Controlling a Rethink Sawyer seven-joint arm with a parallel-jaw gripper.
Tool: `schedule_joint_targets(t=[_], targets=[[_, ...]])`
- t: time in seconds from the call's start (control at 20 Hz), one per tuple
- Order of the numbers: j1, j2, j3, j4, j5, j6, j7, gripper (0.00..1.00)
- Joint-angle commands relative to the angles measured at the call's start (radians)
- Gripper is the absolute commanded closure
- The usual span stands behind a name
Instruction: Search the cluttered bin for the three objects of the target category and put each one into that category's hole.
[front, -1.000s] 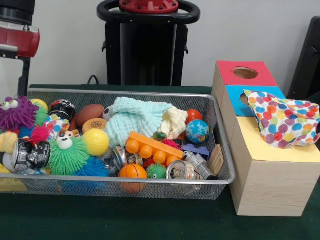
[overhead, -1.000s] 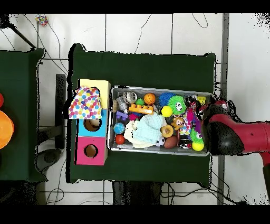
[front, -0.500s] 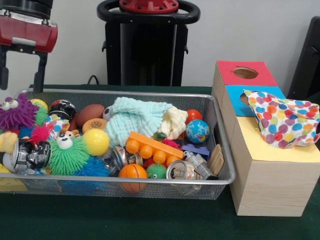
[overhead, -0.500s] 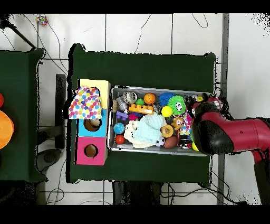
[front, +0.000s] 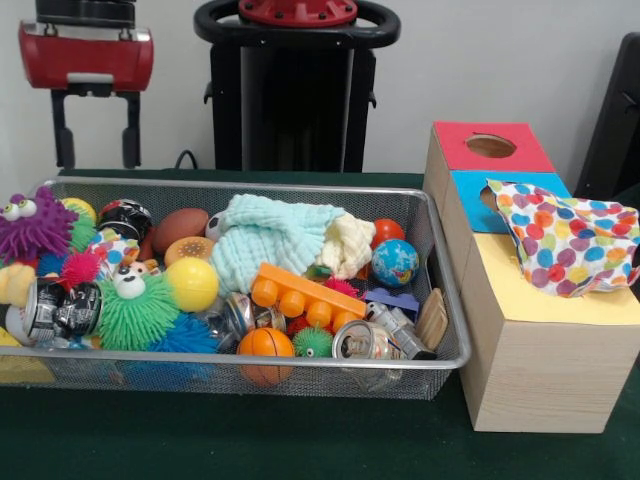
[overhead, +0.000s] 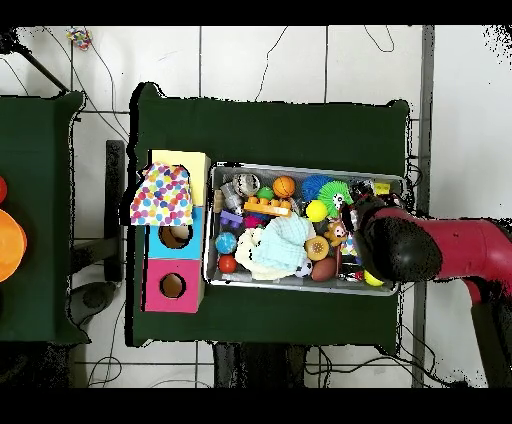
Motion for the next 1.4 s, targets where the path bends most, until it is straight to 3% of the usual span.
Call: schedule_joint_targets(t=[0.05, 0.25, 0.3, 0.65, 1.1, 1.25, 1.4], targets=[[0.035, 0.024, -0.043, -0.096, 0.062, 0.188, -0.058, 0.00], [0.028, 0.132, -0.058, -0.161, 0.031, 0.257, -0.138, 0.00], [0.018, 0.163, -0.051, -0.166, 0.021, 0.233, -0.153, 0.00], [-0.015, 0.254, -0.075, -0.155, 0.026, 0.210, -0.122, 0.00], [-0.001, 0.168, -0.076, -0.110, -0.049, 0.100, -0.085, 0.00], [-0.011, 0.109, -0.063, -0.064, -0.091, -0.014, -0.055, 0.00], [-0.010, 0.119, -0.079, -0.053, -0.128, -0.068, -0.026, 0.00]])
